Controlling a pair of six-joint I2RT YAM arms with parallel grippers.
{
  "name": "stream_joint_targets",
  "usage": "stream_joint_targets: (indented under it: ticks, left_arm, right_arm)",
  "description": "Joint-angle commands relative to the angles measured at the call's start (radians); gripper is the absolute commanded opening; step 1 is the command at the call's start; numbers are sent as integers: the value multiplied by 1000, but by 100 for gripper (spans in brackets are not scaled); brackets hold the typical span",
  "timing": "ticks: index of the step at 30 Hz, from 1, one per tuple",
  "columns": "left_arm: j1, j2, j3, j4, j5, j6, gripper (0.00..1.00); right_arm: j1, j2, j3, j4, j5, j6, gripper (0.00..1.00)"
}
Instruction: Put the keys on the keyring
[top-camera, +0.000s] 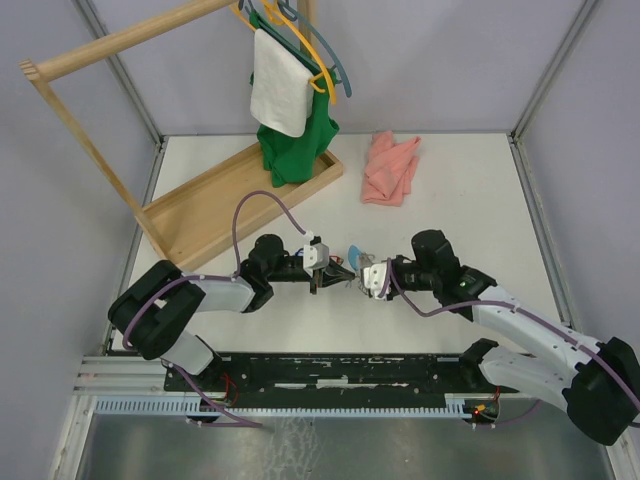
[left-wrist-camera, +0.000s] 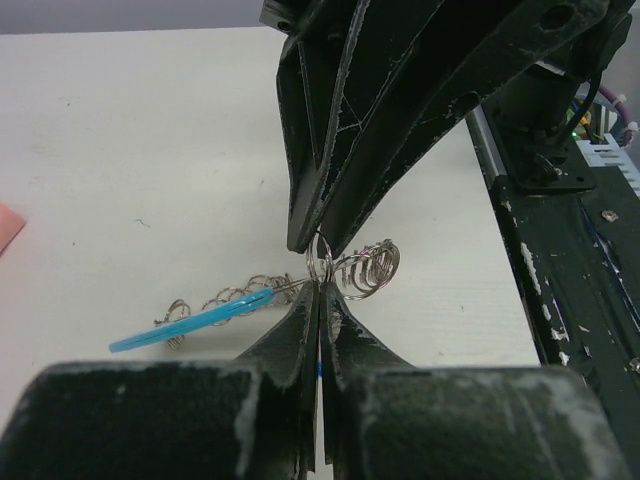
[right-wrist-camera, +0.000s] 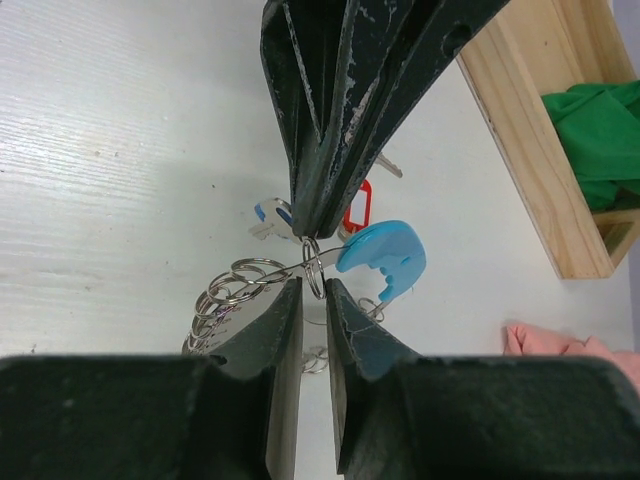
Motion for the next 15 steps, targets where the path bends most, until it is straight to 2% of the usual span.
stream_joint_targets:
  ticks: [1,15]
  left_arm:
    - [-2,-30,41,7,23,-39,3]
    - [-9,-40,69,-44,36,-33,3]
  right_arm:
    - [-1,2,63,-16,-40,-48,24]
    - [0,47,161,-190,-80,-143,28]
